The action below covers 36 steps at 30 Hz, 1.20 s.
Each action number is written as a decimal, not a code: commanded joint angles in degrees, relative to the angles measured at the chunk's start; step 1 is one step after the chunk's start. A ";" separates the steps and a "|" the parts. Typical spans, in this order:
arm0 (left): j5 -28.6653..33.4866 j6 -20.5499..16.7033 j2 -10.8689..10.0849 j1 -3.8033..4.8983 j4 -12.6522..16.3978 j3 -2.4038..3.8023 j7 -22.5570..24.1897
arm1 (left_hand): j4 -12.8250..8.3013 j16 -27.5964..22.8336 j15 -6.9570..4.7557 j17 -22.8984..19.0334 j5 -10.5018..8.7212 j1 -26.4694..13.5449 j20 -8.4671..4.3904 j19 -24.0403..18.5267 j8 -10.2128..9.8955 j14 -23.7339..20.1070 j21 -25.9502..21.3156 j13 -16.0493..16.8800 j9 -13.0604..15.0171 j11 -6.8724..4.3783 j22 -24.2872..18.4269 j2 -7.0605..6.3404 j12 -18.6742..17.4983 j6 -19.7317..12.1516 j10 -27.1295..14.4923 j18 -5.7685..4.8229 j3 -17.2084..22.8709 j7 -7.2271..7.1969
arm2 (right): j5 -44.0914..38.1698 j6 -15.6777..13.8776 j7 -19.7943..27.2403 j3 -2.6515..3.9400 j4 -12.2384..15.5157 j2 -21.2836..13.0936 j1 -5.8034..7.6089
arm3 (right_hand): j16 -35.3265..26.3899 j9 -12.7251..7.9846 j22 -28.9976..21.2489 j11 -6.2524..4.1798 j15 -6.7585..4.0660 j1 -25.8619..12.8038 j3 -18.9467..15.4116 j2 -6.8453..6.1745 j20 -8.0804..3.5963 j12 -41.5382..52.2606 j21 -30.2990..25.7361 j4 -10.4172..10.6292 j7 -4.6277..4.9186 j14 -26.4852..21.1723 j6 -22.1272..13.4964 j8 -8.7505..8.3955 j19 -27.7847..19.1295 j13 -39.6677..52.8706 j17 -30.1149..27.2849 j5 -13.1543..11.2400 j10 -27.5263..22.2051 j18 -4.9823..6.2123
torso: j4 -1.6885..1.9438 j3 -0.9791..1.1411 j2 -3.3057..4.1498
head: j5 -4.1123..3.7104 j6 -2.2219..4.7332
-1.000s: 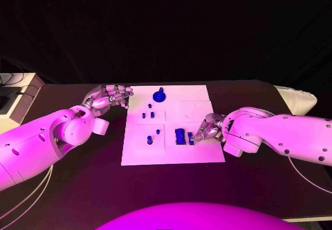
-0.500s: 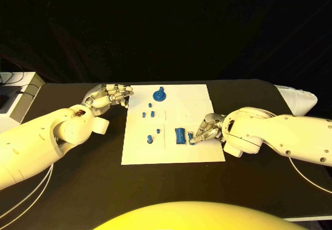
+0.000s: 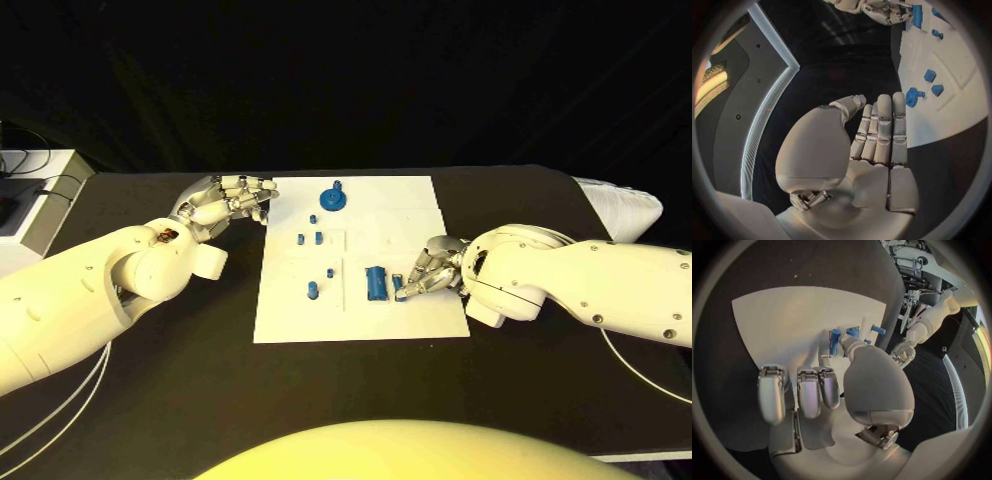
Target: Assemble the parts on the task board
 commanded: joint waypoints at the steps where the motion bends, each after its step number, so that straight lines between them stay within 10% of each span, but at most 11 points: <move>1: 0.16 0.94 0.07 -0.02 0.10 0.03 0.23 | 0.20 -0.26 0.37 0.09 0.29 -0.38 0.23 0.00 -0.30 -0.19 -0.40 -0.07 -0.06 0.30 -0.07 0.05 -0.23 -0.09 -0.01 0.32 -0.03 0.30 | -1.67 -0.84 0.37 -0.07 -0.24 0.02 -0.15 | 0.24 -0.09 13.82 -0.46 -0.44 -0.43 0.05 0.71 -0.48 0.26 0.28 0.67 0.09 5.94 0.36 0.35 4.90 14.44 15.09 -0.22 5.53 -0.32 | 0.00 0.04 0.02 | 0.04 0.06; 28: 0.16 1.15 0.11 -0.03 0.05 0.03 0.09 | 0.43 -0.27 0.41 0.10 0.30 -0.52 0.26 0.01 -0.26 -0.20 -0.48 -0.10 -0.07 0.32 -0.11 0.24 -0.24 -0.03 -0.02 0.31 -0.01 0.32 | -1.59 -5.09 2.81 -0.03 -0.96 -0.08 -0.17 | 0.24 0.11 13.87 -0.66 -0.63 -2.29 -1.44 0.24 -0.69 0.41 0.48 2.86 -0.13 5.94 0.59 1.36 4.96 14.53 15.09 -0.68 5.63 -0.36 | -0.03 -0.03 -0.08 | 0.04 0.14; 36: 0.80 -0.63 0.45 -0.04 -0.06 0.03 1.96 | 0.72 -0.23 0.44 0.13 0.22 -0.85 0.32 0.00 -0.28 -0.19 -0.62 -0.08 -0.11 0.30 -0.20 0.12 -0.12 -0.10 0.16 0.30 -0.20 0.30 | 7.28 -14.07 17.73 0.40 -2.38 -2.07 -0.10 | -0.19 -0.51 12.83 0.35 0.16 -1.75 -3.76 0.51 -0.13 -1.30 -3.77 2.59 1.05 5.71 -2.54 0.17 4.01 13.46 14.06 0.69 4.61 0.38 | -0.04 -0.02 -0.27 | -0.07 1.37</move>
